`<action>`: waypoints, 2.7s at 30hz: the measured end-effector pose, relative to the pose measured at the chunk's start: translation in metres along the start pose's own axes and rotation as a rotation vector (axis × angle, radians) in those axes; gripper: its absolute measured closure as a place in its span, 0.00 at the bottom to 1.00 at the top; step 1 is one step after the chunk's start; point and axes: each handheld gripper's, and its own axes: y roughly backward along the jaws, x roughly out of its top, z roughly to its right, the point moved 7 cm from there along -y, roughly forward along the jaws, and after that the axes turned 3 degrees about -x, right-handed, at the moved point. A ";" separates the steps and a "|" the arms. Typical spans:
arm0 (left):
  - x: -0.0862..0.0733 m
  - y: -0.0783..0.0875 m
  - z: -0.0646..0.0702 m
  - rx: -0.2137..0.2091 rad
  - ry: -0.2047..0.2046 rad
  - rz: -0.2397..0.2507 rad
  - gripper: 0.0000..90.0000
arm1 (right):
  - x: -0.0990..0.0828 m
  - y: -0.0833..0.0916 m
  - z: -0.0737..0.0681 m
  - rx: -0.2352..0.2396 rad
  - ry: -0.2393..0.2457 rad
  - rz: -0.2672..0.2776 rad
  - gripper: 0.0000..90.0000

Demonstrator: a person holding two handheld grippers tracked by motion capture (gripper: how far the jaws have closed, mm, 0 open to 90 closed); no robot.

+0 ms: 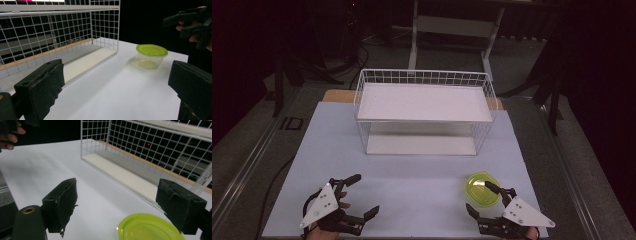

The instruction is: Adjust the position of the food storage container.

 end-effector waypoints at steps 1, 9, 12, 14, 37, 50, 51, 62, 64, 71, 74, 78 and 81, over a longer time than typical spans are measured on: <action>0.000 0.000 0.000 -0.001 0.003 0.004 0.01 | -0.001 -0.001 0.000 0.001 -0.005 -0.006 0.19; 0.001 -0.002 0.006 -0.028 -0.012 0.003 0.01 | 0.011 0.004 -0.011 0.034 0.029 0.012 0.19; 0.001 -0.003 0.008 -0.034 -0.011 0.004 0.01 | 0.017 0.006 -0.014 0.047 0.023 0.024 0.18; 0.001 -0.002 0.008 -0.036 -0.013 0.005 0.01 | 0.025 0.008 -0.016 0.055 0.042 0.060 0.18; 0.003 -0.002 0.010 -0.044 -0.011 0.014 0.01 | 0.070 0.012 0.041 -0.110 -0.010 0.083 0.16; 0.003 -0.004 0.011 -0.047 -0.017 0.010 0.01 | 0.035 0.018 0.084 -0.219 -0.078 0.012 0.38; 0.003 -0.004 0.010 -0.048 -0.015 0.009 0.01 | 0.026 0.020 0.092 -0.235 -0.112 -0.013 0.45; 0.002 -0.005 0.010 -0.049 -0.010 0.010 0.01 | -0.029 0.024 0.110 -0.288 -0.175 -0.133 0.61; 0.002 -0.005 0.010 -0.049 -0.011 0.009 0.01 | -0.043 0.027 0.114 -0.294 -0.184 -0.175 0.71; 0.002 -0.005 0.010 -0.049 -0.010 0.009 0.01 | -0.073 0.028 0.115 -0.255 -0.212 -0.296 0.99; 0.003 -0.006 0.010 -0.049 -0.011 0.011 0.01 | -0.088 0.023 0.115 -0.233 -0.225 -0.341 1.00; 0.003 -0.005 0.010 -0.047 -0.009 0.012 0.01 | -0.102 0.018 0.111 -0.202 -0.225 -0.387 1.00; 0.003 -0.005 0.010 -0.048 -0.010 0.012 0.01 | -0.107 0.013 0.106 -0.176 -0.228 -0.406 1.00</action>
